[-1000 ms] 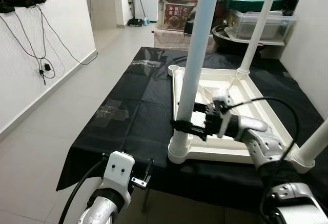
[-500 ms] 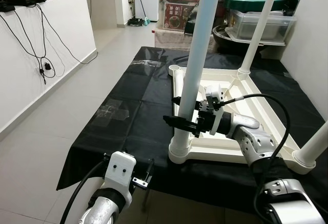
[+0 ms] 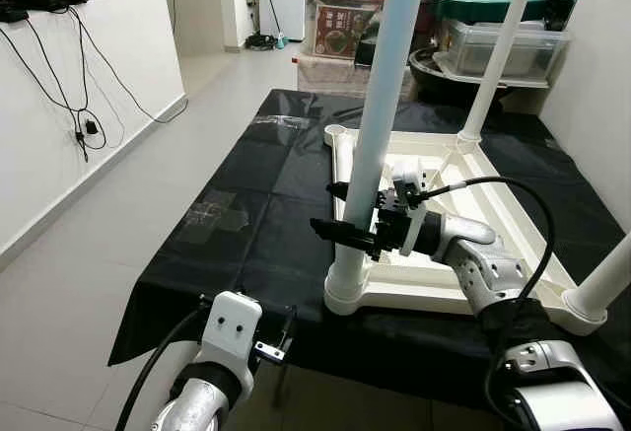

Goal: Building children table

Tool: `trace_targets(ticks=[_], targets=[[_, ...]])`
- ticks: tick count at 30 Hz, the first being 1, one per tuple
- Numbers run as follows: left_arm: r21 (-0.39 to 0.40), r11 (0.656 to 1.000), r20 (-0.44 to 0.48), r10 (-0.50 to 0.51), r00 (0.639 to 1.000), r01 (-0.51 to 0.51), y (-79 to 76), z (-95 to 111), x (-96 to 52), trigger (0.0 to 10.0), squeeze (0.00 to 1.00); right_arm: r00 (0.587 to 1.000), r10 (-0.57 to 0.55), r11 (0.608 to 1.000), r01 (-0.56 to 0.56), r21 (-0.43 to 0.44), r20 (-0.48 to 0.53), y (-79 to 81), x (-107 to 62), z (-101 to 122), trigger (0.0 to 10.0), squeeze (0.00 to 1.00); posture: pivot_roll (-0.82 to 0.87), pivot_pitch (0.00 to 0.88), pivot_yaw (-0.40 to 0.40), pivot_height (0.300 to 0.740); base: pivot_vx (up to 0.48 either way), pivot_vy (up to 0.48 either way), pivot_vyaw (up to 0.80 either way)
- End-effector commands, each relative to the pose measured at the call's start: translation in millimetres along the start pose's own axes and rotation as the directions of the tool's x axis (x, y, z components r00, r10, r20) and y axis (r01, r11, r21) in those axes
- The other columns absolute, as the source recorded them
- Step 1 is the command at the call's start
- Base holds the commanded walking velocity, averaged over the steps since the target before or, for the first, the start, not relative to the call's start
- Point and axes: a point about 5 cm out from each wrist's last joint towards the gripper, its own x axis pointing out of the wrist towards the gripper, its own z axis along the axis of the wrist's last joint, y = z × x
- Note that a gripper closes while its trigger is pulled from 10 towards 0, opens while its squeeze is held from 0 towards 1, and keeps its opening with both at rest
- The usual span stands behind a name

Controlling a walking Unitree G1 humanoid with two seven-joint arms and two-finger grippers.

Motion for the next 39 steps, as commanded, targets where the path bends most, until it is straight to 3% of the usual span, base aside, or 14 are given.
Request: trace_targets(ticks=[1,2,19,23,25,28,29,30,33,34,36,37,38,39], targets=[[0.006,1.0,-0.012,-0.003,1.0,0.003,-0.7,-3,-0.5,10.0,0.0,1.0,0.007,1.0,-0.007,-0.005,0.01,0.2,3.7,1,3.0,0.0,0.12,0.0,-0.074,0.74,0.0,0.0,0.0],[0.007,1.0,-0.013,-0.003,1.0,0.003,-0.8,-3,-0.5,10.0,0.0,1.0,0.01,1.0,-0.01,-0.004,0.011,0.9,4.3,1,0.0,0.0,0.12,0.0,-0.072,0.74,0.0,0.0,0.0],[0.011,1.0,-0.009,0.014,1.0,-0.014,3.5,-2,0.6,10.0,0.0,1.0,0.012,1.0,-0.012,-0.002,-0.007,10.2,4.5,-12,0.0,0.0,0.12,0.0,-0.075,0.74,0.0,0.0,0.0],[0.018,0.999,0.002,0.04,0.999,-0.04,10.7,0,4.6,10.0,0.0,0.996,-0.088,0.996,0.088,-0.025,-0.032,14.3,3.7,-24,0.0,0.0,0.12,0.0,-0.071,0.74,0.0,0.0,0.0],[0.024,0.998,0.012,0.052,0.999,-0.052,14.6,2,7.7,10.0,0.0,0.974,-0.219,0.975,0.217,-0.04,-0.057,10.3,2.9,-31,0.0,0.0,0.11,0.0,-0.068,0.74,0.0,0.0,0.0],[0.026,0.998,0.014,0.054,0.998,-0.054,15.6,3,8.7,10.0,0.0,0.959,-0.274,0.962,0.271,-0.041,-0.068,7.6,2.1,-34,0.0,0.0,0.11,0.0,-0.065,0.74,0.0,0.0,0.0],[0.029,0.998,0.021,0.059,0.998,-0.059,17.7,4,12.1,10.0,0.0,0.902,-0.423,0.906,0.421,-0.048,-0.082,-0.5,-1.6,-41,0.0,0.0,0.1,0.0,-0.059,0.74,0.0,0.0,0.0],[0.029,0.998,0.021,0.059,0.998,-0.059,17.7,4,12.1,10.0,0.0,0.902,-0.423,0.906,0.421,-0.048,-0.082,-0.5,-1.6,-41,0.0,0.0,0.1,0.0,-0.059,0.74,0.0,0.0,0.0],[0.03,0.998,0.031,0.056,0.998,-0.057,17.3,5,15.9,10.0,0.0,0.807,-0.583,0.812,0.582,-0.045,-0.096,-9.7,-7.8,-48,0.0,0.0,0.1,0.0,-0.059,0.74,0.0,0.0,0.0],[0.03,0.998,0.031,0.056,0.998,-0.057,17.3,5,15.9,10.0,0.0,0.807,-0.583,0.812,0.582,-0.045,-0.096,-9.7,-7.8,-48,0.0,0.0,0.1,0.0,-0.059,0.74,0.0,0.0,0.0],[0.03,0.998,0.038,0.048,0.998,-0.049,15.1,6,18.3,10.0,0.0,0.699,-0.71,0.704,0.709,-0.045,-0.091,-15.6,-13.0,-51,0.0,0.0,0.1,0.0,-0.059,0.74,0.0,0.0,0.0],[0.03,0.998,0.038,0.048,0.998,-0.049,15.1,6,18.3,10.0,0.0,0.699,-0.71,0.704,0.709,-0.045,-0.091,-15.6,-13.0,-51,0.0,0.0,0.1,0.0,-0.059,0.74,0.0,0.0,0.0],[0.03,0.999,0.041,0.043,0.998,-0.044,13.7,7,19.6,10.0,0.0,0.605,-0.791,0.61,0.791,-0.042,-0.09,-18.7,-17.6,-52,0.0,0.0,0.1,0.0,-0.06,0.74,0.0,0.0,0.0],[0.03,0.999,0.042,0.04,0.998,-0.041,12.8,7,20.3,10.0,0.0,0.538,-0.838,0.543,0.839,-0.04,-0.091,-20.4,-20.9,-54,0.0,0.0,0.1,0.0,-0.06,0.74,0.0,0.0,0.0]])
